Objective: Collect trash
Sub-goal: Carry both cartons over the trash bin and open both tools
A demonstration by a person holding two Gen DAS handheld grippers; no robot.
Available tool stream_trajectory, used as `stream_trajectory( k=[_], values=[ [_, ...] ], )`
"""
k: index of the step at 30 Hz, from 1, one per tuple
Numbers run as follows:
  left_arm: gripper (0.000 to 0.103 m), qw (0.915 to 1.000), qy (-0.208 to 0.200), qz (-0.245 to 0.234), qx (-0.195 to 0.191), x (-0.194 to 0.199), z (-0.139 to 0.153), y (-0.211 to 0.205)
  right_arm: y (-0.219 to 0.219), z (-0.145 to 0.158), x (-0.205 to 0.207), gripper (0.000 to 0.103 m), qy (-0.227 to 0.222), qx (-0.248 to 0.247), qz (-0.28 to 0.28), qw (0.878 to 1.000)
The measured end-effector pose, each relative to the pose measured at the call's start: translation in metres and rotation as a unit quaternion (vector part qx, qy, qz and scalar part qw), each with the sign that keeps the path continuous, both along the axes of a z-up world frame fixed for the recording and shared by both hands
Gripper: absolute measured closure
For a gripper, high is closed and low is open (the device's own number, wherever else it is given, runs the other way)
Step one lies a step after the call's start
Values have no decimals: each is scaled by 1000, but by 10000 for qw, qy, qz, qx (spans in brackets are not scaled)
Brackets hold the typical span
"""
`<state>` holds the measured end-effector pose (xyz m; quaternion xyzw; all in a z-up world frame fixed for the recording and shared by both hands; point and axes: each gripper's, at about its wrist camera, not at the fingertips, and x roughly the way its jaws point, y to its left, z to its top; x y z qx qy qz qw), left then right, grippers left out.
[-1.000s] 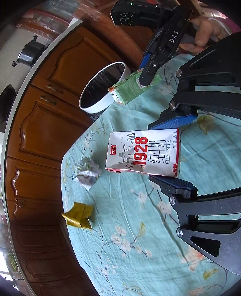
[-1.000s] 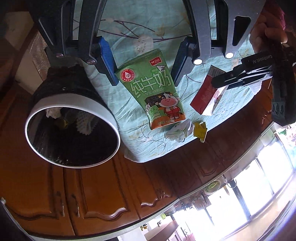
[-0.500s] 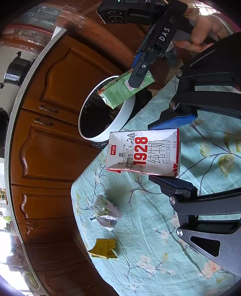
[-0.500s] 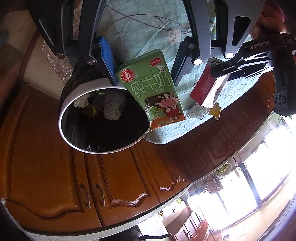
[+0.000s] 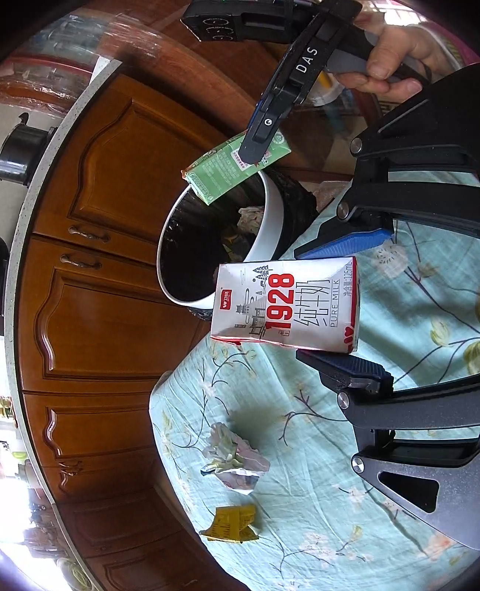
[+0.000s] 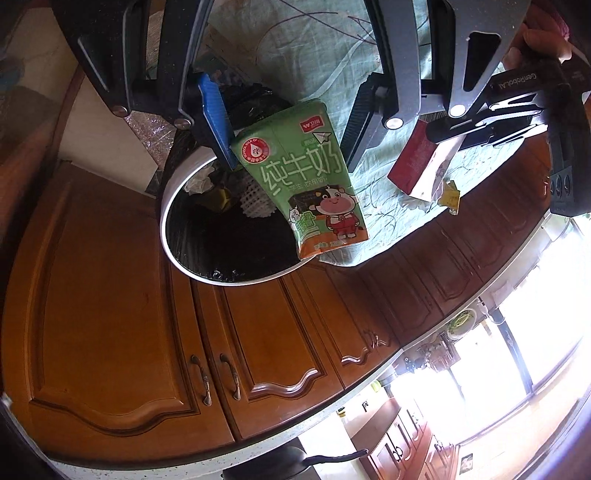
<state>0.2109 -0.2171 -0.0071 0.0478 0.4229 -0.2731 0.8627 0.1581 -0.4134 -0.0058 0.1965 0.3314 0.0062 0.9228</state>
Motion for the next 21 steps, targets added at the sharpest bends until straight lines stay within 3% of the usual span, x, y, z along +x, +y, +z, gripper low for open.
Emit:
stream_trajectory(
  k=[21],
  values=[
    [57, 9996, 1, -230, 178, 37, 6, -55, -21, -8, 34, 50, 218, -426, -57, 9988]
  ],
)
